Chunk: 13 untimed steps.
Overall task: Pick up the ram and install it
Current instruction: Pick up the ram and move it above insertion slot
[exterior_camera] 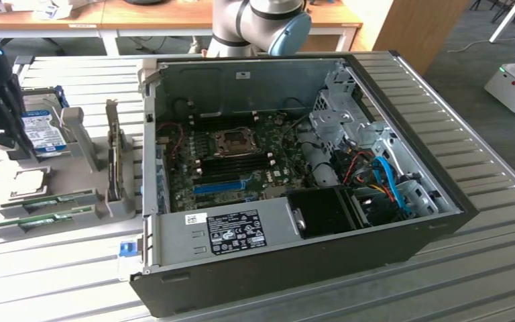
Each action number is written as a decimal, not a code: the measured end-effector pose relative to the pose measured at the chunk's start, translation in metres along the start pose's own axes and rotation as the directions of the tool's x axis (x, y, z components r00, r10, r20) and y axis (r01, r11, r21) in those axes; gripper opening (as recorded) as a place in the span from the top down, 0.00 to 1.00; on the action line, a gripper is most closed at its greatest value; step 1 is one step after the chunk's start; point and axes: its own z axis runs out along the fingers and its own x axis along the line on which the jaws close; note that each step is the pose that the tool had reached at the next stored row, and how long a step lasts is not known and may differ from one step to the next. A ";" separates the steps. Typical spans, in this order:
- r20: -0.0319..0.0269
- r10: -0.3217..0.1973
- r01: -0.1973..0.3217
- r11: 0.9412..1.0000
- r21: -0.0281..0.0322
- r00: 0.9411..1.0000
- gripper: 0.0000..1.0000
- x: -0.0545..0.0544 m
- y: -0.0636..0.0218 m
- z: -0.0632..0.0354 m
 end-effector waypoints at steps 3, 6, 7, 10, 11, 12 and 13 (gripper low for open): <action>0.000 0.000 0.000 1.000 0.000 1.000 0.76 0.000 -0.0001 0.0042; 0.000 0.000 0.000 1.000 0.000 1.000 0.76 0.000 -0.0003 0.0083; 0.000 0.000 0.000 1.000 0.000 1.000 0.76 0.000 -0.0004 0.0096; 0.000 0.000 0.000 1.000 0.000 1.000 0.76 0.000 -0.0005 0.0135; 0.000 0.000 0.000 1.000 0.000 1.000 0.76 0.000 -0.0006 0.0147; 0.000 0.000 0.000 1.000 0.000 1.000 0.76 0.000 -0.0006 0.0160; 0.000 0.000 0.000 1.000 0.000 1.000 0.76 0.000 -0.0007 0.0172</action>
